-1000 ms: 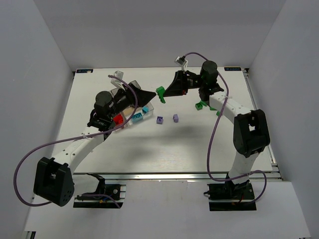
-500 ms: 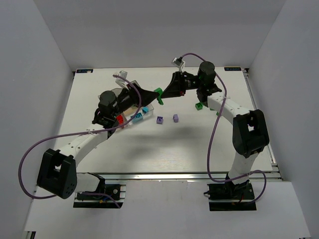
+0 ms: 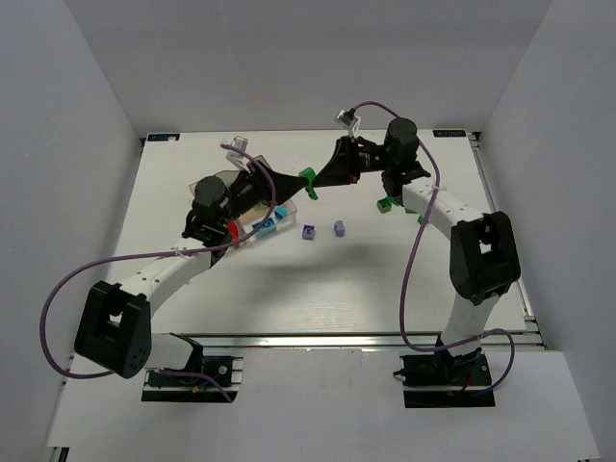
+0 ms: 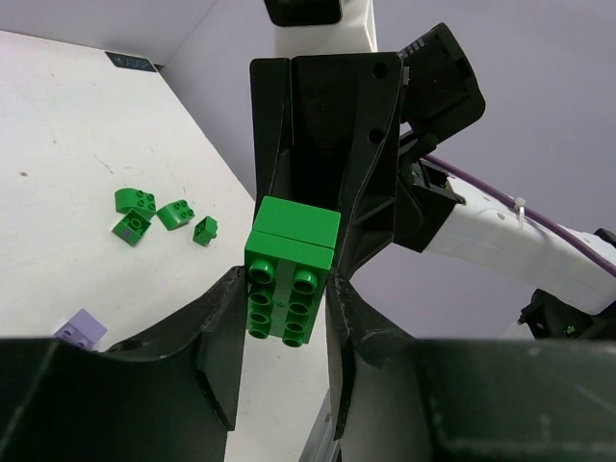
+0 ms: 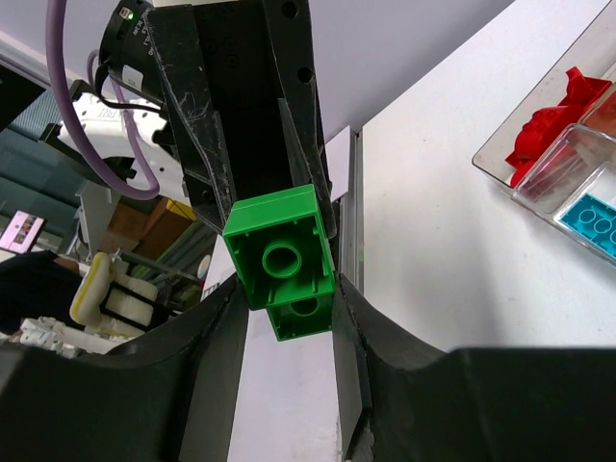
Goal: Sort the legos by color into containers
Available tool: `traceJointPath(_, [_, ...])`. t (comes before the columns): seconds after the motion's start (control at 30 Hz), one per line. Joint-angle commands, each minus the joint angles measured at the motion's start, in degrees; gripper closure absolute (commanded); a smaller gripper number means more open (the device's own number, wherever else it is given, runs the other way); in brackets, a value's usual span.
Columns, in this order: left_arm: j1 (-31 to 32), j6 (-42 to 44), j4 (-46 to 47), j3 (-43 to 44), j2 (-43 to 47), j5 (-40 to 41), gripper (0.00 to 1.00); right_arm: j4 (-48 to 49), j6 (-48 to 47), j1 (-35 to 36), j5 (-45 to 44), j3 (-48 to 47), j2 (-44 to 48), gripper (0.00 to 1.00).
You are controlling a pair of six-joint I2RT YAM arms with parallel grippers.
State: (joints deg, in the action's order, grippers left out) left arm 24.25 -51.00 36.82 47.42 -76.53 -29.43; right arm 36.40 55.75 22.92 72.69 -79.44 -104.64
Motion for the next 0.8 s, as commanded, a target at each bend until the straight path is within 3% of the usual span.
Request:
traceJointPath(0.0, [0.27,-1.47,1.94,-0.57,-0.02,-1.51,0.95,2.53,0.24,0.02,0.7,-2.56,0.67,1.0])
traceJointPath(0.07, [0.27,-1.29,1.77,-1.45,1.03,-0.81,1.0,2.62,0.24,-0.06,0.79,-2.56,0.67,1.0])
traceJointPath(0.6, [-1.57,4.94,-8.6,-3.21,9.2,4.47,1.0,1.65,-1.17,-3.49,1.14,-3.88,-0.12,1.0])
traceJointPath(0.77, [-3.41,11.97,-22.99,-0.14,10.17,15.06,1.0,-1.32,-7.99,-4.02,1.41,-4.58,-1.0,1.0])
